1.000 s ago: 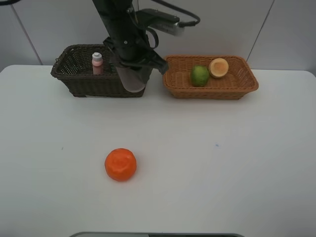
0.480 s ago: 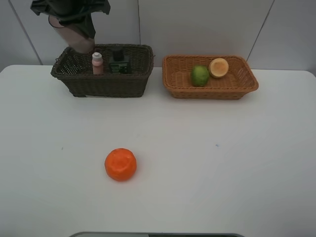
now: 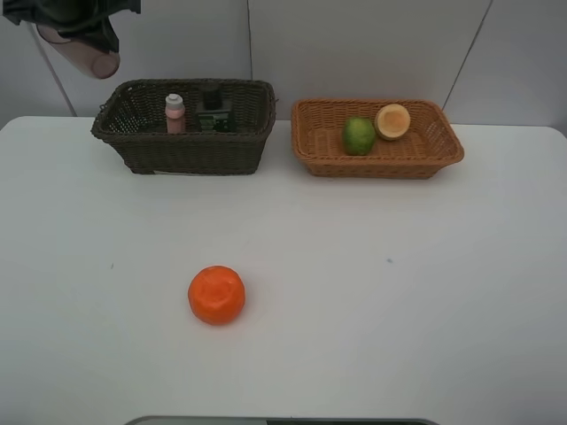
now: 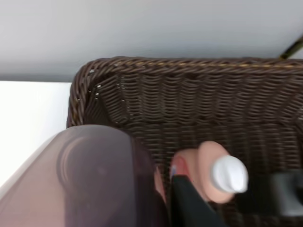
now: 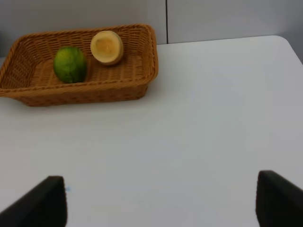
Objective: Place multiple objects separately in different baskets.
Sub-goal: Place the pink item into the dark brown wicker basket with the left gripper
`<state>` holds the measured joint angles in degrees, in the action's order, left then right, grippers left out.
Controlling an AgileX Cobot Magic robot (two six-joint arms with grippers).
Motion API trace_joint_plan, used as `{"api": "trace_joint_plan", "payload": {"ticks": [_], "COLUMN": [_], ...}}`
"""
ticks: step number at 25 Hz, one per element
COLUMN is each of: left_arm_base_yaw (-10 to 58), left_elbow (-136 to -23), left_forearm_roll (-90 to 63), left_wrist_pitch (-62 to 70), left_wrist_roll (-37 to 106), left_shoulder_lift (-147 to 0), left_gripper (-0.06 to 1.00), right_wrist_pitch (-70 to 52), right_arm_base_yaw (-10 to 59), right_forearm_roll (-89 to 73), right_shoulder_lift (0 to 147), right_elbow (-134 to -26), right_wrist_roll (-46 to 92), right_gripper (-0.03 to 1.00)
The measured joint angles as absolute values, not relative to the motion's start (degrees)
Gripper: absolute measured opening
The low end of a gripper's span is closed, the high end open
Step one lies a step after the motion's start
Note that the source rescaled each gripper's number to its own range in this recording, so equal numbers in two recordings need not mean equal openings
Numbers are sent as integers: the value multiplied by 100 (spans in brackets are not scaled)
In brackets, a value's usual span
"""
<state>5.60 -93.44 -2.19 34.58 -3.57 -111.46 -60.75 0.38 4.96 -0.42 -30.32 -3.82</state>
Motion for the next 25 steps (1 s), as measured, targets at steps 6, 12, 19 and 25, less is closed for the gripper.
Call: {"api": "trace_joint_plan", "payload": {"ticks": [6,12,19,25], "left_arm_base_yaw": [607,607,607,607], "left_elbow": [-9344,-9344,-9338,-9338], "left_forearm_roll": [-622,-817,-824,-828], "left_wrist_pitch": [3071,2991,2955,2983], "left_wrist_roll": [-183,0,0,51], "left_shoulder_lift": [-11771,-12110,-12196,-12350], "left_gripper": [0,0,0,0], "right_wrist_pitch": [-6075,-6075,-6075,-6075], "right_arm_base_yaw": [38,38,38,38], "right_forearm_roll": [496,496,496,496], "right_shoulder_lift": [-42,-42,-42,-42], "right_elbow": [-3032,-3032,-3032,-3032], "right_wrist_roll": [-382,-382,-382,-382], "right_gripper": [69,69,69,69]}}
